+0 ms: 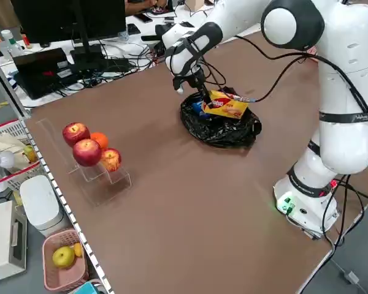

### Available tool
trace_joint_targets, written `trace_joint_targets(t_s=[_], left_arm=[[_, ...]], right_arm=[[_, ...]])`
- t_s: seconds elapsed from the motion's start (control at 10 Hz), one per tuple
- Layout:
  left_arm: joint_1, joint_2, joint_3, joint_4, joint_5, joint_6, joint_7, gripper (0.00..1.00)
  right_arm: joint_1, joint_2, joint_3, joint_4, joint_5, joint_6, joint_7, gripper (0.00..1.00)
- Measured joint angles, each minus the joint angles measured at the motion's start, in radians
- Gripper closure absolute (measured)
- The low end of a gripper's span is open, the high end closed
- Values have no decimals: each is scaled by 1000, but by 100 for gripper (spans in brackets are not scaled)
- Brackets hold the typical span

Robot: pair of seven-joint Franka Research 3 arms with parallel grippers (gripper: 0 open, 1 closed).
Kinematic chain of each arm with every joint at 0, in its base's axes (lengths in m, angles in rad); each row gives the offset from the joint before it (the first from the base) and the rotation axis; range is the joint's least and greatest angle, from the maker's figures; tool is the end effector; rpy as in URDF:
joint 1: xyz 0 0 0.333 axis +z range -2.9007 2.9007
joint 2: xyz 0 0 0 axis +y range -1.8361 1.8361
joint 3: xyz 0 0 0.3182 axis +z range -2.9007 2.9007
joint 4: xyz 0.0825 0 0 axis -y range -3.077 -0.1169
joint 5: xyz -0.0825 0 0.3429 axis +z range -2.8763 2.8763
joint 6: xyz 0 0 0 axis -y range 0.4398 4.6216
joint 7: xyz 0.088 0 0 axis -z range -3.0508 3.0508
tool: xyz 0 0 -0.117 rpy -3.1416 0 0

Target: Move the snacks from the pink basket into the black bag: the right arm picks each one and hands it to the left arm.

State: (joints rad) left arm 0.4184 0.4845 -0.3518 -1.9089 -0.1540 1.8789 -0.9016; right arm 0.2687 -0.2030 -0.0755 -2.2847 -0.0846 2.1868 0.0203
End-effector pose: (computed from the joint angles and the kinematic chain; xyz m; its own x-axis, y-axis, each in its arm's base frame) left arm 0.5368 0.0299 0.2534 0.3812 0.7769 -0.5011 0.8187 -0.5355 -0.2074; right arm 0.4485 0.0827 0.4583 0.9701 0.2189 0.1044 0.2139 -0.9752 0.0564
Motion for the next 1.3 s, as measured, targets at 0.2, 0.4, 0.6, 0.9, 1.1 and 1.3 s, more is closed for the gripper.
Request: trace_joint_targets(t_s=[0.2,0.4,0.6,0.9,1.1,1.3], left_arm=[[2,-1,0,9,0,0,2,53],[3,-17,0,23,0,-4,3,46],[6,-43,-1,69,0,-72,19,27],[8,-67,-23,222,0,-215,65,7],[8,-74,-53,327,0,-227,114,0],[12,-77,-54,419,8,-230,238,0]], right_arm=[[-106,1,-1,-92,0,106,-74,0],[-177,1,-2,-156,0,168,-117,0],[-209,1,-1,-170,0,177,-118,0],[-259,31,-1,-234,0,298,-111,0],[-263,76,3,-250,2,328,-35,0],[-243,108,14,-250,2,329,66,0]])
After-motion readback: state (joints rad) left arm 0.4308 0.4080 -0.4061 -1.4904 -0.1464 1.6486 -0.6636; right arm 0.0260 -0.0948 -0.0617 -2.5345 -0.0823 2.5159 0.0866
